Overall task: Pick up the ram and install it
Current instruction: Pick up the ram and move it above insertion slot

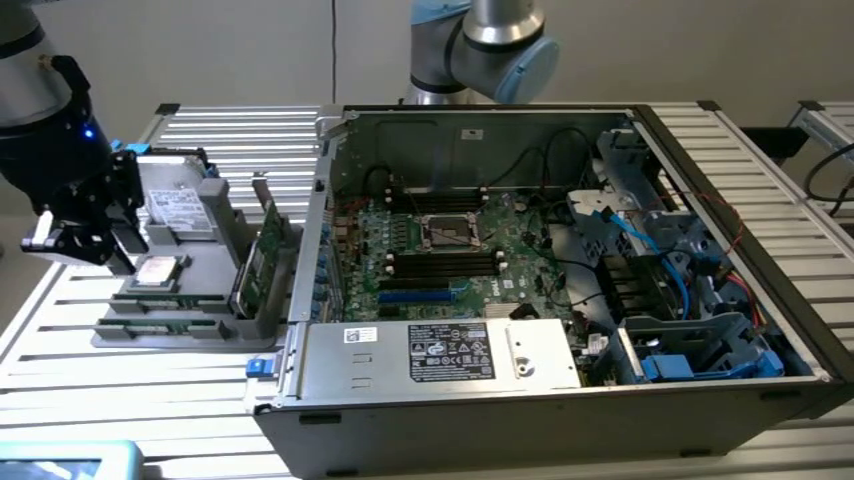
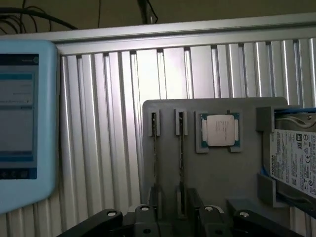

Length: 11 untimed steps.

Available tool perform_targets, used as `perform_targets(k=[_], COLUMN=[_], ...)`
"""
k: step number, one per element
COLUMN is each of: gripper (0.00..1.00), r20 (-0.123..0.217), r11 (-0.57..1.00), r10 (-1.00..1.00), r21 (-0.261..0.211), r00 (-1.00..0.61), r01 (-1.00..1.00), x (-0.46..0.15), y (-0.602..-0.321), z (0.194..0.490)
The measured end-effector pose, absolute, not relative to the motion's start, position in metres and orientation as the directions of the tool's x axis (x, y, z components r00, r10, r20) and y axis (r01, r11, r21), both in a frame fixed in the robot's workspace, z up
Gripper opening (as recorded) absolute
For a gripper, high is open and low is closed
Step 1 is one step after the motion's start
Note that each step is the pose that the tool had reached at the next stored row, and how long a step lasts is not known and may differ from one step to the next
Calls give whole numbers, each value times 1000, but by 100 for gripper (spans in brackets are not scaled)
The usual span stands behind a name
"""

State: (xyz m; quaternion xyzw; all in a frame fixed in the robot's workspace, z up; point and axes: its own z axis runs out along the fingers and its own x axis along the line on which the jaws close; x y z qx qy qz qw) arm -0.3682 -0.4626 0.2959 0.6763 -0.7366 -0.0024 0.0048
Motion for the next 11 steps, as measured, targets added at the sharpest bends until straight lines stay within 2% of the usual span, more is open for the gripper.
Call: perform_targets(k=[11], gripper=[36], r20=[4], r11=[66], r10=[-998], r21=[10], r00=[-66], r01=[-998], x=[-367], y=[-467], z=[276])
